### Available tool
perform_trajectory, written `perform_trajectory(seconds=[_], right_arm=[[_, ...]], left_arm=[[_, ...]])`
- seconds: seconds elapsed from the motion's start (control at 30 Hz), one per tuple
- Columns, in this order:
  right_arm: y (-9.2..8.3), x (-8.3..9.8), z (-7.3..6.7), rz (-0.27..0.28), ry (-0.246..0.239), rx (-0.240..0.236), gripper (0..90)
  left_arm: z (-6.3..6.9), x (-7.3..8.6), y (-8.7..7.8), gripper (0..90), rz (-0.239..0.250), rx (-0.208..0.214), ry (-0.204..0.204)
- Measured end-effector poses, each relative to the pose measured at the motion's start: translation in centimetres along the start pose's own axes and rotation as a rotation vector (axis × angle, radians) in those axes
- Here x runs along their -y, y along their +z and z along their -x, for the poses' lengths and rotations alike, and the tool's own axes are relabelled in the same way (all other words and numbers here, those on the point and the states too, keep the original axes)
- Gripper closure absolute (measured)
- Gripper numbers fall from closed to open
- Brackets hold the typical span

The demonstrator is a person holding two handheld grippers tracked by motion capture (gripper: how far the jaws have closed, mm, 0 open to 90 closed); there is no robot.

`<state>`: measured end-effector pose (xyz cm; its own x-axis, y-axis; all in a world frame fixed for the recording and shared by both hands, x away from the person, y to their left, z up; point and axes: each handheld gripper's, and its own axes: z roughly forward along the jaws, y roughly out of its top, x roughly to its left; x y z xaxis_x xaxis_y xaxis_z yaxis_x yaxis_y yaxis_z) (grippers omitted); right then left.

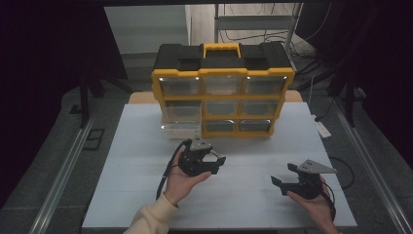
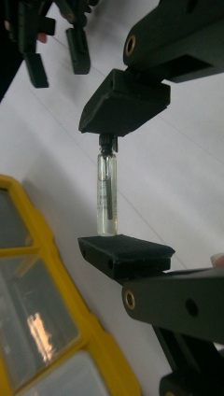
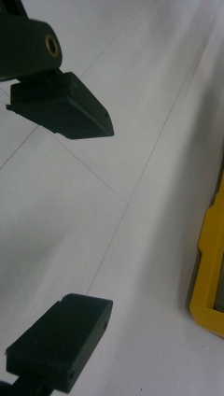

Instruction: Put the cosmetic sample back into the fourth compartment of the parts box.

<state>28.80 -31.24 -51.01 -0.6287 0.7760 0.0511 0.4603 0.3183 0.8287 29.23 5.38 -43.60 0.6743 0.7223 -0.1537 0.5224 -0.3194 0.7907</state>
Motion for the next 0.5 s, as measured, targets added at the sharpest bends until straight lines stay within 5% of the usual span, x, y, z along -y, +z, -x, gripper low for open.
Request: perform_trajectory(seconds=[0.5], right_arm=[[0.0, 0.0, 0.0, 0.001, 0.005, -0.001, 15.1]], left_arm=[[-1.0, -0.8, -2.4, 39.9, 0.047, 0.001, -0.005]])
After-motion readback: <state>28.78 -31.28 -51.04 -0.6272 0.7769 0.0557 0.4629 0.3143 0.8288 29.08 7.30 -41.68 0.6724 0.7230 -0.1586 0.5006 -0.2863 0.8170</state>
